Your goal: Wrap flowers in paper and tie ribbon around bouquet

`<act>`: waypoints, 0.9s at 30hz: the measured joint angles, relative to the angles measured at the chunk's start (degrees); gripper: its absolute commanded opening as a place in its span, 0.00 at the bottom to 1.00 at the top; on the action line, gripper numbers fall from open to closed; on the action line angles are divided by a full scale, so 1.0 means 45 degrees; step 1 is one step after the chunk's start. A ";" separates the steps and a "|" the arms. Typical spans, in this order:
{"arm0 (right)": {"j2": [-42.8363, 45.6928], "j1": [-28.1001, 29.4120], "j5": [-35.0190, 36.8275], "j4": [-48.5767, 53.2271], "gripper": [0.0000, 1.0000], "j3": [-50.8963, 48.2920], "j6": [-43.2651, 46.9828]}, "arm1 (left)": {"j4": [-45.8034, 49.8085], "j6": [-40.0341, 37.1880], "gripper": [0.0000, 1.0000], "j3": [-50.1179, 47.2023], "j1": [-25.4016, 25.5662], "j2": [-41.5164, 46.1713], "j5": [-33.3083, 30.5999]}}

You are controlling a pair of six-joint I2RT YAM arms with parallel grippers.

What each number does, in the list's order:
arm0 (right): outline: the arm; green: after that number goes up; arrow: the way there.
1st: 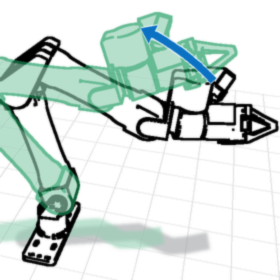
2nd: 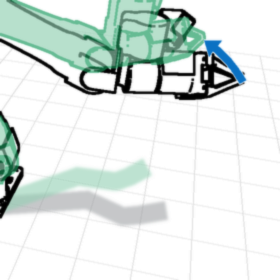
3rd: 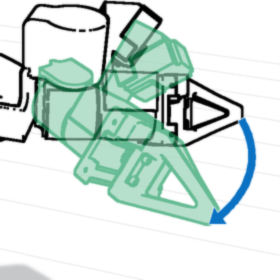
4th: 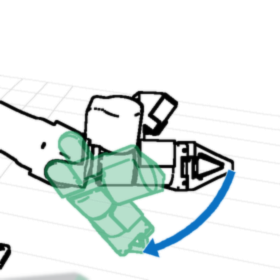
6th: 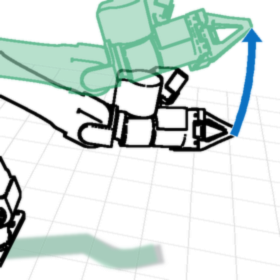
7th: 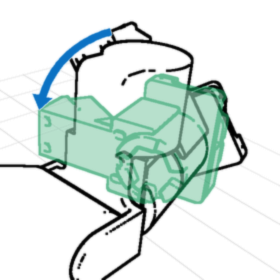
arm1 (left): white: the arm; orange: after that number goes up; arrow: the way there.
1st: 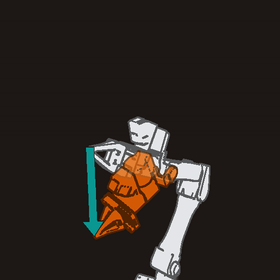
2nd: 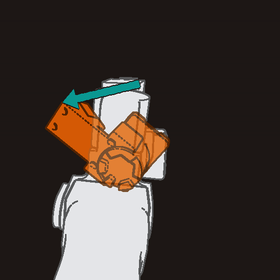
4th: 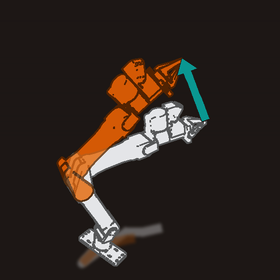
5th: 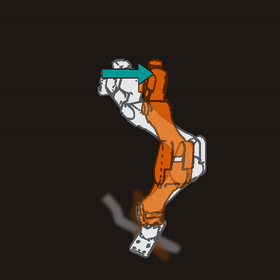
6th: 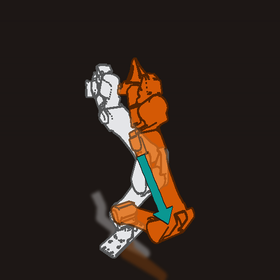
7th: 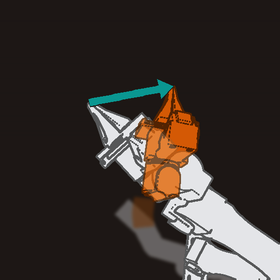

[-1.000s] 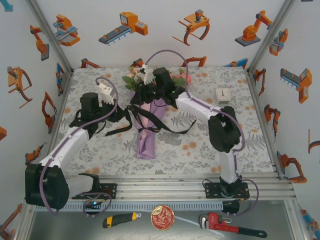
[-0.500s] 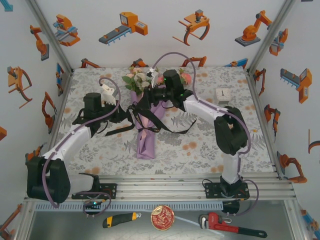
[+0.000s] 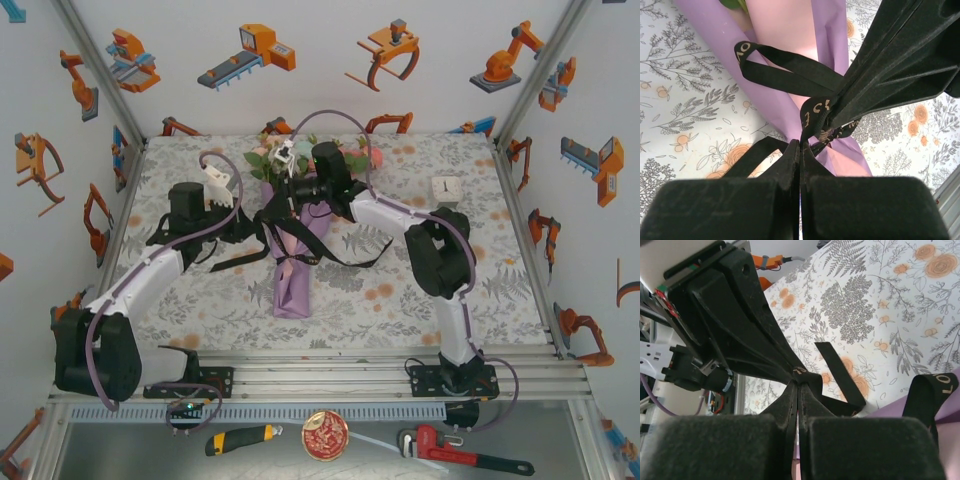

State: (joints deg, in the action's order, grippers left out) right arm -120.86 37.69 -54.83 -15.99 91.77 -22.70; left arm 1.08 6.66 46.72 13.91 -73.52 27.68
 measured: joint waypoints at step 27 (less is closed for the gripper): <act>0.2458 -0.0359 0.0777 -0.0029 0.00 -0.3240 0.0816 | 0.3585 0.5683 0.47 0.7252 -0.0083 -0.8301 -0.0466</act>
State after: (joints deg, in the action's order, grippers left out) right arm -109.80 36.07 -51.33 -16.12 77.19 -19.03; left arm 17.21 32.23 79.35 13.54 -110.87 25.58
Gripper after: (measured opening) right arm 0.003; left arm 0.542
